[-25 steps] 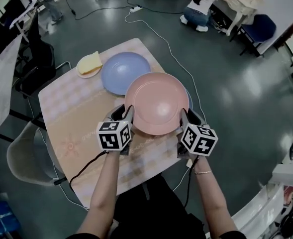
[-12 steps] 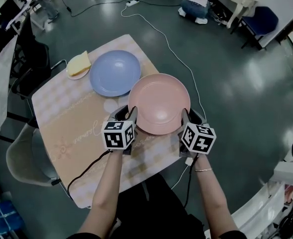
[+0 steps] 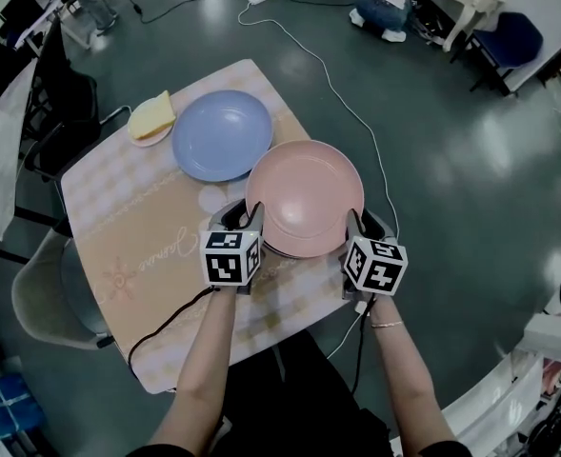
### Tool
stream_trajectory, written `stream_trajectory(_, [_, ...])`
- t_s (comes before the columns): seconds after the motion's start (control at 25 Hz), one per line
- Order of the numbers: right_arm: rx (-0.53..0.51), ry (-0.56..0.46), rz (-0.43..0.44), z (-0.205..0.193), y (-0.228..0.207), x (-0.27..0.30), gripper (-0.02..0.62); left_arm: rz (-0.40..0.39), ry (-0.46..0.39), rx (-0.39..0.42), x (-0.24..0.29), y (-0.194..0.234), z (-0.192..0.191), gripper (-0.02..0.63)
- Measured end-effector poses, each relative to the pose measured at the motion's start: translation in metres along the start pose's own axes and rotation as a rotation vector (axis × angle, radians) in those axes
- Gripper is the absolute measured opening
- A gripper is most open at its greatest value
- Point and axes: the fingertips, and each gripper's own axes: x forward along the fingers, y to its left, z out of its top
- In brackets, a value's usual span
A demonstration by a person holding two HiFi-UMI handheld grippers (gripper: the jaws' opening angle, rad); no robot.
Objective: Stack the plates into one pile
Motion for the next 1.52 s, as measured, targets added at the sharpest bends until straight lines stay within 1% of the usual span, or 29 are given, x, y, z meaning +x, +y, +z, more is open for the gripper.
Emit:
stream_trajectory(0.24, [-0.019,0.002,-0.002,0.0,0.0,0.001,0.083,0.006,0.002,0.015,-0.001,-0.002,-0.001,0.144])
stream_trajectory(0.4, [-0.033,0.013,0.002,-0.003,0.0,0.002,0.109,0.028,0.009,0.032,-0.002,-0.002,-0.002,0.161])
stream_trajectory(0.6, [-0.024,0.012,0.001,-0.005,-0.001,0.001,0.118,0.017,0.019,0.04,-0.001,-0.004,-0.004,0.205])
stream_trajectory(0.64, [-0.023,0.008,-0.001,-0.004,-0.001,0.0,0.118,0.02,0.024,0.039,-0.002,-0.003,-0.005,0.227])
stream_trajectory(0.76, [-0.023,-0.005,-0.003,-0.001,-0.004,-0.003,0.118,0.027,0.021,0.038,-0.004,-0.001,-0.008,0.232])
stream_trajectory(0.88, [-0.021,-0.019,0.002,0.003,-0.006,-0.007,0.118,0.031,0.008,0.007,-0.008,0.0,-0.009,0.236])
stream_trajectory(1.0, [-0.023,-0.035,0.015,0.007,-0.005,-0.014,0.118,0.041,-0.023,-0.031,-0.016,0.001,-0.006,0.233])
stream_trajectory(1.24, [-0.038,-0.064,0.055,0.014,-0.001,-0.025,0.118,0.056,-0.082,-0.052,-0.032,-0.002,0.005,0.223])
stream_trajectory(1.36, [-0.044,-0.062,0.071,0.016,0.001,-0.026,0.118,0.06,-0.087,-0.093,-0.036,-0.002,0.003,0.211])
stream_trajectory(1.52, [-0.034,-0.047,0.082,0.018,-0.001,-0.018,0.118,0.061,-0.068,-0.146,-0.031,0.005,-0.004,0.206])
